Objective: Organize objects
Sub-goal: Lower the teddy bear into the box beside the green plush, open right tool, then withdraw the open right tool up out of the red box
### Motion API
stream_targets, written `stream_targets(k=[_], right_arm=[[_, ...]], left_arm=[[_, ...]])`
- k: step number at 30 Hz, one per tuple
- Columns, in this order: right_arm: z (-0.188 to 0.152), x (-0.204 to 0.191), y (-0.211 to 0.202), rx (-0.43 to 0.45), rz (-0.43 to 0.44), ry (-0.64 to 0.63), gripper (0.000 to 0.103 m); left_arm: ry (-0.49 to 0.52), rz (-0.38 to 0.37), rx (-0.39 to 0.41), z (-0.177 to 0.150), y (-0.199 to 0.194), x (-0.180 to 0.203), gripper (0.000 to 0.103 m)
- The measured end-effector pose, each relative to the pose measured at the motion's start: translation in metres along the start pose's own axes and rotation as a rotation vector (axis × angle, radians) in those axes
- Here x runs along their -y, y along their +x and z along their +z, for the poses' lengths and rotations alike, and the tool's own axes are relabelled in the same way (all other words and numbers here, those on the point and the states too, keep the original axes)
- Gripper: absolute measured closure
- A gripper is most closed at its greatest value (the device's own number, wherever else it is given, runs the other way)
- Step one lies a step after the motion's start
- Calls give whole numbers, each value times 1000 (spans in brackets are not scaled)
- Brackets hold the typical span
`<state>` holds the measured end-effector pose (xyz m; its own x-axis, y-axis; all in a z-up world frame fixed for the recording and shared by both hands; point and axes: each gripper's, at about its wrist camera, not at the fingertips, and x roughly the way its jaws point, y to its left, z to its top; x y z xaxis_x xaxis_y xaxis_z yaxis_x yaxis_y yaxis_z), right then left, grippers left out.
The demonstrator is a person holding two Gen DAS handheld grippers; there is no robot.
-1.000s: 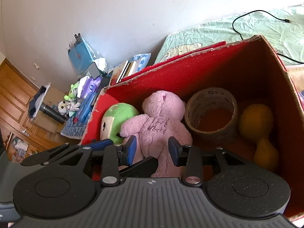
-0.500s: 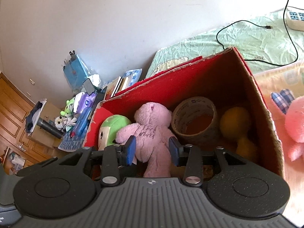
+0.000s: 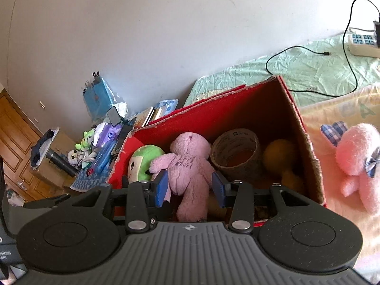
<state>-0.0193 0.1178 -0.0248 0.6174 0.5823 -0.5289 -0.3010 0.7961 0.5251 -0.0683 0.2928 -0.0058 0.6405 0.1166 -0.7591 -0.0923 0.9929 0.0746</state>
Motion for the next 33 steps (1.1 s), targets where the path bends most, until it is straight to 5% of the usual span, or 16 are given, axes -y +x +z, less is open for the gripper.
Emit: stream_targets(k=[17, 33], right_arm=[[6, 5, -17, -18, 41, -79, 59], [13, 28, -43, -18, 82, -68, 58]], left_arm=[[-46, 95, -28, 4, -4, 21, 9], [11, 162, 7, 10, -14, 64, 9]])
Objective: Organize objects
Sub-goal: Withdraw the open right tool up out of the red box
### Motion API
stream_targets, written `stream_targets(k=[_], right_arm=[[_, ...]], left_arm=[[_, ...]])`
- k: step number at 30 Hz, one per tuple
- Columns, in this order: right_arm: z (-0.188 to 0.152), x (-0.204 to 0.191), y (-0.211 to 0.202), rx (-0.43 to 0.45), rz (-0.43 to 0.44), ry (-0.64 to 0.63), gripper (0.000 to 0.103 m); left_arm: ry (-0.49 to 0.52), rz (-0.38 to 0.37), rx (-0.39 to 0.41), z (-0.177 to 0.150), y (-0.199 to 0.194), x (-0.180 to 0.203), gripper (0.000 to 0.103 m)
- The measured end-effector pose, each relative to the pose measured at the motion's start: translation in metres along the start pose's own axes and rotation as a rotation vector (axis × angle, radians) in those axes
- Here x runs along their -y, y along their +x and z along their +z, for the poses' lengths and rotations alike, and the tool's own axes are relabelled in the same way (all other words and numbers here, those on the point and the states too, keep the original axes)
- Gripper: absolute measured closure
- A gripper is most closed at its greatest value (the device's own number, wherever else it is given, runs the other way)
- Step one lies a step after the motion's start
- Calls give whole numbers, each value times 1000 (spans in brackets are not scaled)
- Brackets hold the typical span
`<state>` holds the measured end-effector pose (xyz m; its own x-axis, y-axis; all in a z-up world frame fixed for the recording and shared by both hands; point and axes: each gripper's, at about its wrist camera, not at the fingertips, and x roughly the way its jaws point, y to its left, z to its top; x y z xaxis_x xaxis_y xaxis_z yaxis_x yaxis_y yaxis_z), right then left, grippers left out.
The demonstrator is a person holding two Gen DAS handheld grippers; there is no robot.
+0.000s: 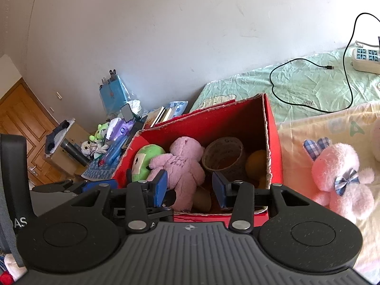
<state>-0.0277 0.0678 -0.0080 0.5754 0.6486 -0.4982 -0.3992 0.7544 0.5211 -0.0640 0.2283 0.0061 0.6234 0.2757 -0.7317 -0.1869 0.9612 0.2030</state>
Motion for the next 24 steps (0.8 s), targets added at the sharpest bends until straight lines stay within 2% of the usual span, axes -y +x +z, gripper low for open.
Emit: stream_targets(k=[7, 12, 24], right_arm=[[3, 8, -11, 0, 31, 6, 58], [5, 9, -19, -12, 45, -12, 58], [3, 23, -31, -83, 83, -47, 58]], left_arm=[[22, 4, 5, 3, -9, 15, 9], [42, 35, -3, 3, -16, 26, 9], [-3, 70, -82, -11, -24, 48, 9]])
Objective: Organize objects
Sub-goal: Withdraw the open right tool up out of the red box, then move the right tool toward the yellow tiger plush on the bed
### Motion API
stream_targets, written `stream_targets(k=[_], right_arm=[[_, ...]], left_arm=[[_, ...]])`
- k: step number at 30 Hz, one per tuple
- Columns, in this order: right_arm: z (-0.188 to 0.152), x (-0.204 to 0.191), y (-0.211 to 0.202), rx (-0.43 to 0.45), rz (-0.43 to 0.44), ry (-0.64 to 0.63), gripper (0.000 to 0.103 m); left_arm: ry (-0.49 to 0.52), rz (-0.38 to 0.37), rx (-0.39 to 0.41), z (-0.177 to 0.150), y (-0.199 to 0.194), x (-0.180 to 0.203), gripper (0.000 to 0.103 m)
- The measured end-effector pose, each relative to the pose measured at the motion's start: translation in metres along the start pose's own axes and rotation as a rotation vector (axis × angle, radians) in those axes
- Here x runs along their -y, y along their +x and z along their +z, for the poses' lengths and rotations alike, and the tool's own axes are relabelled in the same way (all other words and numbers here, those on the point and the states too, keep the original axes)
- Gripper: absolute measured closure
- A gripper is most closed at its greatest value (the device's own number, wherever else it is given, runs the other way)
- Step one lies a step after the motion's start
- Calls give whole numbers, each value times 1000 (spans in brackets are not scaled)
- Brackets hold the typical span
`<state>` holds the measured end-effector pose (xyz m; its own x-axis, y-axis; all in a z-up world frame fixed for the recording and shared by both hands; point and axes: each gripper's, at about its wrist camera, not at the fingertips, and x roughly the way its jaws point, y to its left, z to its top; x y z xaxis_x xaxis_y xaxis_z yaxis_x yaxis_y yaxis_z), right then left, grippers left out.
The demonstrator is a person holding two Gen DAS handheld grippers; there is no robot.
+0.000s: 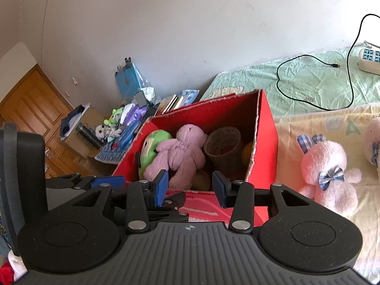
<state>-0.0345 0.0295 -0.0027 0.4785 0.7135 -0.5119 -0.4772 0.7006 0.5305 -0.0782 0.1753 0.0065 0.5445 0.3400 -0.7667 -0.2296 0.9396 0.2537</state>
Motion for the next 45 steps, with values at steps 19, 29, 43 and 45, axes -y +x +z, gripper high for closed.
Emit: stream_targets(k=[19, 29, 43, 45], right_arm=[[-21, 53, -29, -74, -49, 53, 58], [-28, 91, -55, -55, -125, 126, 58], [-34, 133, -84, -9, -204, 223, 58], [-35, 140, -88, -1, -214, 238, 58]], left_arm=[[47, -57, -127, -20, 15, 79, 9], [130, -121, -143, -17, 19, 126, 9], [254, -198, -137, -8, 22, 183, 9], [270, -207, -135, -6, 22, 191, 9]])
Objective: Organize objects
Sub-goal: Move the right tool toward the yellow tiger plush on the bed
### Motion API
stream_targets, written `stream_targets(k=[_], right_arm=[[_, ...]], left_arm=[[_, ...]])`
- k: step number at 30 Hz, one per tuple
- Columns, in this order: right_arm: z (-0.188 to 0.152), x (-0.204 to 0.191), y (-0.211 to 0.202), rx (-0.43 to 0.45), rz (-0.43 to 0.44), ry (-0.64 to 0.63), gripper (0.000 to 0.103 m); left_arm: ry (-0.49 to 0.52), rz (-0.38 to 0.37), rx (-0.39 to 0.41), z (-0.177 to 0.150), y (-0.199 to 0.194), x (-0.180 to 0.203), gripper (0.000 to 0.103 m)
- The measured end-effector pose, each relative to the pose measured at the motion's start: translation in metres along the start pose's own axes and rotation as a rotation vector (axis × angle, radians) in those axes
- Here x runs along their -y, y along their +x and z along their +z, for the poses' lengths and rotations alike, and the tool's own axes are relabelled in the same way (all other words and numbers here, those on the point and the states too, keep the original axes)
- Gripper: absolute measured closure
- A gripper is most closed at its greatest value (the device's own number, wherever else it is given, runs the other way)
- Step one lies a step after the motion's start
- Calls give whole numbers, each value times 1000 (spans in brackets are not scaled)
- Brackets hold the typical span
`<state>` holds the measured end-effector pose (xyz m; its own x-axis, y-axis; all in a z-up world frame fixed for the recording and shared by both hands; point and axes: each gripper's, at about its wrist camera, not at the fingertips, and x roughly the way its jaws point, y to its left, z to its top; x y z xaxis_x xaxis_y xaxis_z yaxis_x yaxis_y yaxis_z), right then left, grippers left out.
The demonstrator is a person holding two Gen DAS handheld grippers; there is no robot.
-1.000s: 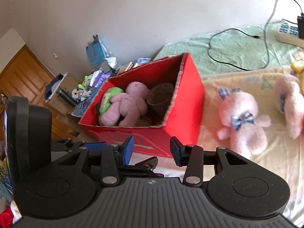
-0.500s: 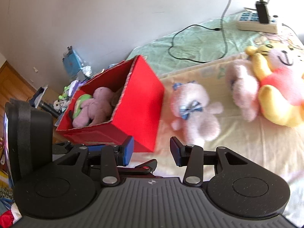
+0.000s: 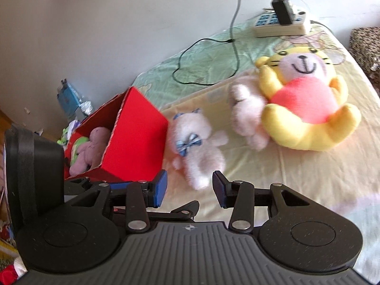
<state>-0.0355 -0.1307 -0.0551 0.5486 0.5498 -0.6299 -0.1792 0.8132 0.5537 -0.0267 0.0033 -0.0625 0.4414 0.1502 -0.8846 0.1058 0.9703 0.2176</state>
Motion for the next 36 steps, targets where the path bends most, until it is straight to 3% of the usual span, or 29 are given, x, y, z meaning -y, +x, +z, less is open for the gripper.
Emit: stream_targets(k=[28, 31, 36], right_arm=[[11, 74, -32, 91, -75, 208, 58], [12, 82, -37, 112, -76, 225, 58], [17, 101, -47, 160, -87, 265, 58]], left_arm=[[166, -84, 18, 27, 11, 68, 9], [163, -129, 41, 32, 8, 71, 9], [129, -280, 81, 40, 4, 69, 9]])
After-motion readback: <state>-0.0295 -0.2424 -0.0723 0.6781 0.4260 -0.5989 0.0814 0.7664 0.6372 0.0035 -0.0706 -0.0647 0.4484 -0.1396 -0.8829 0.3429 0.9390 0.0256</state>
